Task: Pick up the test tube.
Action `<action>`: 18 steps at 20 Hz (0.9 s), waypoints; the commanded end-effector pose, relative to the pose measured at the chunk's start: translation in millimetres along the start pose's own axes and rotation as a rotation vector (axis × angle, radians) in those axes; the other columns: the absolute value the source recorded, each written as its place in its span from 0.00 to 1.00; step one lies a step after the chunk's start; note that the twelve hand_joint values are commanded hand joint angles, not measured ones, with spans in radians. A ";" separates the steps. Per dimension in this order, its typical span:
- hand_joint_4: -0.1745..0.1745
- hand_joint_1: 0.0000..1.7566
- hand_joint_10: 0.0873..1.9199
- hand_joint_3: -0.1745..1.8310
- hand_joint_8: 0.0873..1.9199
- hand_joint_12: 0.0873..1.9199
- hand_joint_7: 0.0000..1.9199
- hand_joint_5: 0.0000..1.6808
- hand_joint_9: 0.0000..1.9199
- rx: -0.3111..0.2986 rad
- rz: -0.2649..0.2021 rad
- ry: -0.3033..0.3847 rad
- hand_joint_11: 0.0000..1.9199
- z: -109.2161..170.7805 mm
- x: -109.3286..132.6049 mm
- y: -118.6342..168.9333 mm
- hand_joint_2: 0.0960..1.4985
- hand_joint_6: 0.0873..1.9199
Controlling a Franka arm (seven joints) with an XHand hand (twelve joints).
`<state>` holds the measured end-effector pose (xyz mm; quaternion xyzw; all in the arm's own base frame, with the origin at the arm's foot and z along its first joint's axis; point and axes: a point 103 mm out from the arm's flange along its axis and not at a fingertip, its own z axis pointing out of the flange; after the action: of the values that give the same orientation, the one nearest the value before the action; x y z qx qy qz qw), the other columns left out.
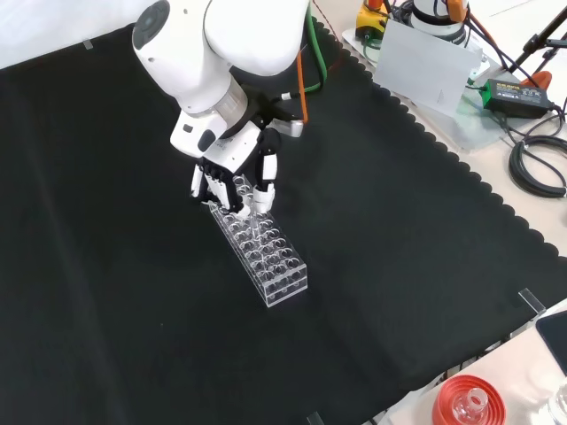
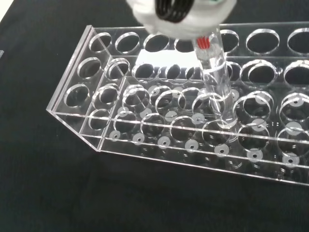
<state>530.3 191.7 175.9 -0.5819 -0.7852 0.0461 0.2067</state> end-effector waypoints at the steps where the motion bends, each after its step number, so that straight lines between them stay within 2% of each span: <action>1: 0.00 0.80 0.35 0.27 0.36 0.66 0.64 0.69 0.61 -0.017 -0.003 -0.021 0.31 -2.4 1.7 -0.4 0.52 0.35; 9: 0.00 0.80 0.36 0.31 0.38 0.65 0.64 0.69 0.61 -0.032 -0.006 -0.019 0.33 -10.0 2.3 -1.7 0.49 0.37; 12: 0.00 0.80 0.29 0.33 0.43 0.65 0.66 0.69 0.61 -0.037 -0.008 -0.021 0.33 -11.9 2.1 -2.4 0.47 0.38; 18: 0.00 0.81 0.28 0.34 0.44 0.65 0.66 0.69 0.61 -0.039 -0.011 -0.028 0.33 -15.8 2.6 -2.8 0.47 0.38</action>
<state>532.6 190.8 189.4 -0.5815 -0.7909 0.0368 0.1870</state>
